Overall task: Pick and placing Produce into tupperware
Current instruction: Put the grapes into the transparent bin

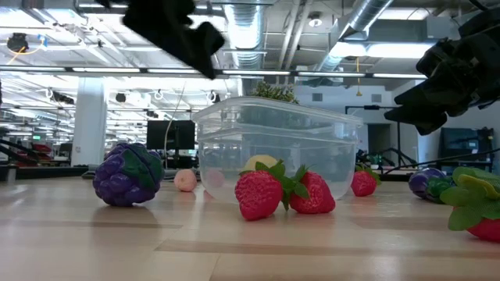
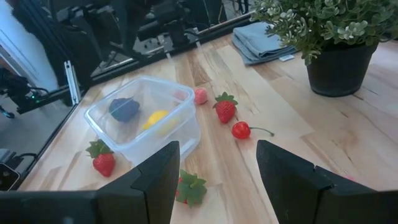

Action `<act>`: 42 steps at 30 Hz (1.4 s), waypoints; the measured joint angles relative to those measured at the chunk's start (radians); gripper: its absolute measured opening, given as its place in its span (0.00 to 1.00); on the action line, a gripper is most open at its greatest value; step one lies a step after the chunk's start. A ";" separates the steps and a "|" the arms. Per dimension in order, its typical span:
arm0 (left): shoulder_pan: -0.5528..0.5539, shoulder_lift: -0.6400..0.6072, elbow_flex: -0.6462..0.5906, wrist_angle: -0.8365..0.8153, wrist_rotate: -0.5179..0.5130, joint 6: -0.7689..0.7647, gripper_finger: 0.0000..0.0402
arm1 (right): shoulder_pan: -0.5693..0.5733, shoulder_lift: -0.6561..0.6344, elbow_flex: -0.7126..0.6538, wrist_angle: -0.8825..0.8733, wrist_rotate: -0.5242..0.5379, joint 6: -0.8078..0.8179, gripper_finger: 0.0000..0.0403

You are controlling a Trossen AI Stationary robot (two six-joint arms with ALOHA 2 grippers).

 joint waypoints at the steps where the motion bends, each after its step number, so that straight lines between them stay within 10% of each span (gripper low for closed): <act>1: -0.027 0.000 0.000 -0.021 -0.033 -0.037 0.55 | 0.000 0.002 0.000 0.000 0.000 -0.010 0.59; 26: -0.530 0.007 -0.164 0.069 -0.848 -0.565 0.55 | 0.000 0.006 0.004 0.097 0.000 -0.144 0.59; 42: -0.429 0.007 -0.327 0.328 -0.592 -0.524 0.55 | 0.141 0.006 0.131 0.053 -0.133 -0.256 0.59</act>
